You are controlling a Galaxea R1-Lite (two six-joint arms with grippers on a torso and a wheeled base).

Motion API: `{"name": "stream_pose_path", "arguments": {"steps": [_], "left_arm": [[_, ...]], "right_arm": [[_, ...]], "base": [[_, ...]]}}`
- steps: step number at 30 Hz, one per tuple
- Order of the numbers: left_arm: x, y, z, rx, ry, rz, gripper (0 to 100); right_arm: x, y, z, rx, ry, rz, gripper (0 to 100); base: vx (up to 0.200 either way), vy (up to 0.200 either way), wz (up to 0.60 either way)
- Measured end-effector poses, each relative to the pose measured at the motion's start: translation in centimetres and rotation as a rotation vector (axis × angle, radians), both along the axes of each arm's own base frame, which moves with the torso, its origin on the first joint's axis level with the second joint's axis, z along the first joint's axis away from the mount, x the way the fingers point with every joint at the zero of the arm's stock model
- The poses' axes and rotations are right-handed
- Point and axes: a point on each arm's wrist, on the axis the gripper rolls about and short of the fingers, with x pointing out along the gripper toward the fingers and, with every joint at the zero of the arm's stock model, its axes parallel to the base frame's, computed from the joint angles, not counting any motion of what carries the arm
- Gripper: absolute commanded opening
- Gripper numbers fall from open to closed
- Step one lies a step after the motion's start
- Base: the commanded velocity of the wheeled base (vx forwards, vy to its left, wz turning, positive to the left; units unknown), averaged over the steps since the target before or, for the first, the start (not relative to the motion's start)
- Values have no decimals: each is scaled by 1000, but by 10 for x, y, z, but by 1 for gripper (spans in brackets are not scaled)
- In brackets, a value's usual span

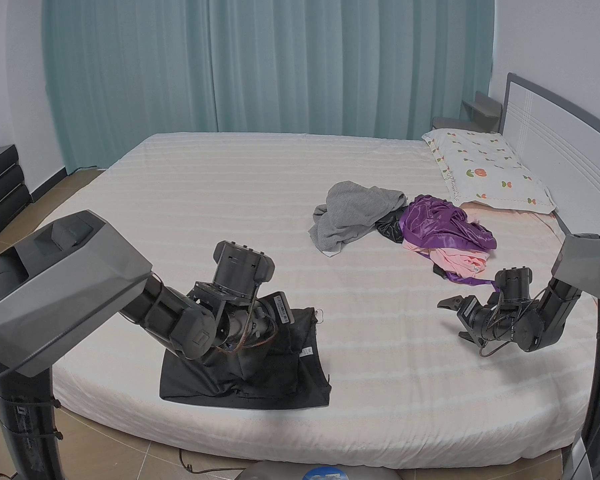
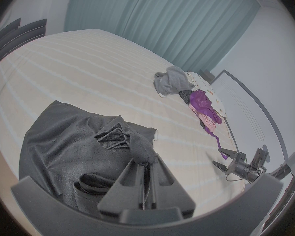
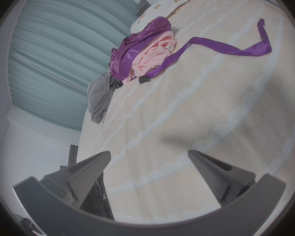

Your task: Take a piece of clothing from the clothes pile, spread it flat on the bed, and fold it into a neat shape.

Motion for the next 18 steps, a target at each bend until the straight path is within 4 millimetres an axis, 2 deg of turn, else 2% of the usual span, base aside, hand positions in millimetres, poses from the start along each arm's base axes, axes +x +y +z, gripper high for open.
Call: {"name": "stream_pose_path", "arguments": {"steps": [5,9,10,18], "left_arm": [[-5,-16,-1,5,17,-40,0],[-5,-20,-3,-5,28,-39,0],[-5,-20,-5,-7,39,-39,100],[-5,-22,-8,-59,89,-10,100]], "right_arm": [[0,0,0,-1,1,0,100],[0,0,-1,-1,2,0,100],[0,0,-1,-1,3,0,100],[0,0,-1,-1,3,-1,100]], "base": [[0,0,0],[0,0,0],[0,0,0],[0,0,0]]}}
